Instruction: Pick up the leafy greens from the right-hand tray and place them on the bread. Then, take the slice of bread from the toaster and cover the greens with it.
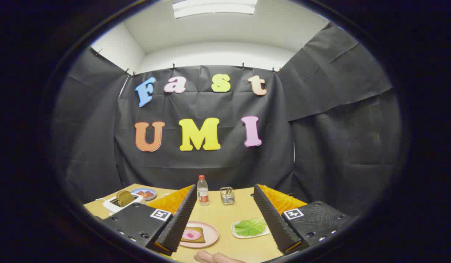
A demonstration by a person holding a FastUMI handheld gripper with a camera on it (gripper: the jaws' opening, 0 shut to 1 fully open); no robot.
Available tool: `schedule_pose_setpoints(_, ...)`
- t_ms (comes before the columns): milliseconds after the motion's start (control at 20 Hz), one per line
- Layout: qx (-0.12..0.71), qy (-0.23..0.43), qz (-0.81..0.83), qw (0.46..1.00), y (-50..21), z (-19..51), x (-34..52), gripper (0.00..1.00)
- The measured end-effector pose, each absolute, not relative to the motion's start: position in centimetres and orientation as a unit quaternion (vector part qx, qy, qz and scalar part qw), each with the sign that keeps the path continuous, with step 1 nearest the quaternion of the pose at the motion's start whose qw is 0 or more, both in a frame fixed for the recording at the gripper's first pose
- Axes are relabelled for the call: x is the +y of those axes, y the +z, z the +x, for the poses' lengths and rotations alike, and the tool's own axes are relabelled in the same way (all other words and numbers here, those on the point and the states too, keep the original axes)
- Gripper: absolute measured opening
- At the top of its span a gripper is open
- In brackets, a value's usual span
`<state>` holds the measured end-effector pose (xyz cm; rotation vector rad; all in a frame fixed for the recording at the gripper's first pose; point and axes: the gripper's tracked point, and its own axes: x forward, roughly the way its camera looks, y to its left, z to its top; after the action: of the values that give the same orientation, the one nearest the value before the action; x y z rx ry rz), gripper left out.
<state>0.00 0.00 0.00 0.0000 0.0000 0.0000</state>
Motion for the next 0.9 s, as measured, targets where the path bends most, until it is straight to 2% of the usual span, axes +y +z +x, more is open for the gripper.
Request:
schedule_pose_setpoints(600, 0.020, -0.002, 0.001, 1.000, -1.9, 0.8, -1.2, 0.95)
schedule_pose_setpoints(900, 0.053, -0.026, -0.014, 0.998, -4.5, 5.3, -5.1, 0.95)
